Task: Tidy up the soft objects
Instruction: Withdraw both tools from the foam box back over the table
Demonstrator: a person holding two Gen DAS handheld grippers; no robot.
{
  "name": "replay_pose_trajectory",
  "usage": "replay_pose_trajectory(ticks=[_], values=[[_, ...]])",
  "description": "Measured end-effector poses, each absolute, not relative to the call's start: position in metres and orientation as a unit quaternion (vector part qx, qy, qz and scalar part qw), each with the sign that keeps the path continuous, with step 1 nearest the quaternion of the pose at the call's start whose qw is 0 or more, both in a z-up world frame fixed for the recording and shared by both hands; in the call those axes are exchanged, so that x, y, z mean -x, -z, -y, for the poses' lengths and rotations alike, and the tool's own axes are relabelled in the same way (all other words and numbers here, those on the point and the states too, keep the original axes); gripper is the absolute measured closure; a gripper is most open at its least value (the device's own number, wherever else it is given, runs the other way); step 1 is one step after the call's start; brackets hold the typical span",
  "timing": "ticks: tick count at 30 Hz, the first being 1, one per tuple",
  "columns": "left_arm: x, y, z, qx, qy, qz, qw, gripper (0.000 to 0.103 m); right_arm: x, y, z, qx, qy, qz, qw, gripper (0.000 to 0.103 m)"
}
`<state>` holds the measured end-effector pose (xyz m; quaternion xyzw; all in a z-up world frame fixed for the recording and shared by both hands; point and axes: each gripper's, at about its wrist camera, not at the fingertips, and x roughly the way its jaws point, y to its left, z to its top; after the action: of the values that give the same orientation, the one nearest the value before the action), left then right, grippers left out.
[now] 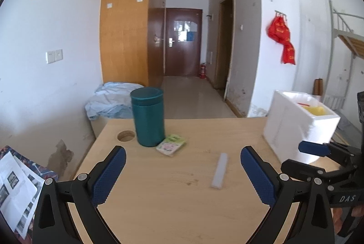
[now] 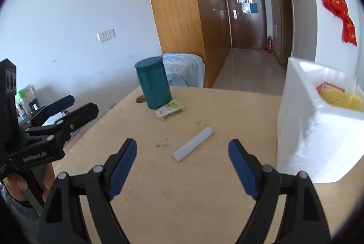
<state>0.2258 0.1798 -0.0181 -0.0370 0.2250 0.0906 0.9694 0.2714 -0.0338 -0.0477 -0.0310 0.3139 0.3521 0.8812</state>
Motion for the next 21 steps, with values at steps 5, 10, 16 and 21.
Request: replay_pose_trajectory(ticks=[5,10,16,21], values=[[-0.24,0.035,-0.19,0.038,-0.097,-0.23,0.968,0.002,-0.282,0.067,0.022,0.029,-0.347,-0.337,0.875,0.017],[-0.26,0.051,-0.198,0.041,-0.097,-0.239,0.965,0.002,-0.29,0.08,0.011,0.032,-0.345,-0.347,0.871,0.017],[-0.286,0.063,-0.203,0.037,-0.084,-0.244,0.965,0.002,-0.3,0.09,0.006,0.03,-0.345,-0.352,0.87,0.017],[-0.312,0.072,-0.209,0.045,-0.073,-0.256,0.963,0.002,-0.31,0.093,-0.002,0.042,-0.345,-0.352,0.869,0.017]])
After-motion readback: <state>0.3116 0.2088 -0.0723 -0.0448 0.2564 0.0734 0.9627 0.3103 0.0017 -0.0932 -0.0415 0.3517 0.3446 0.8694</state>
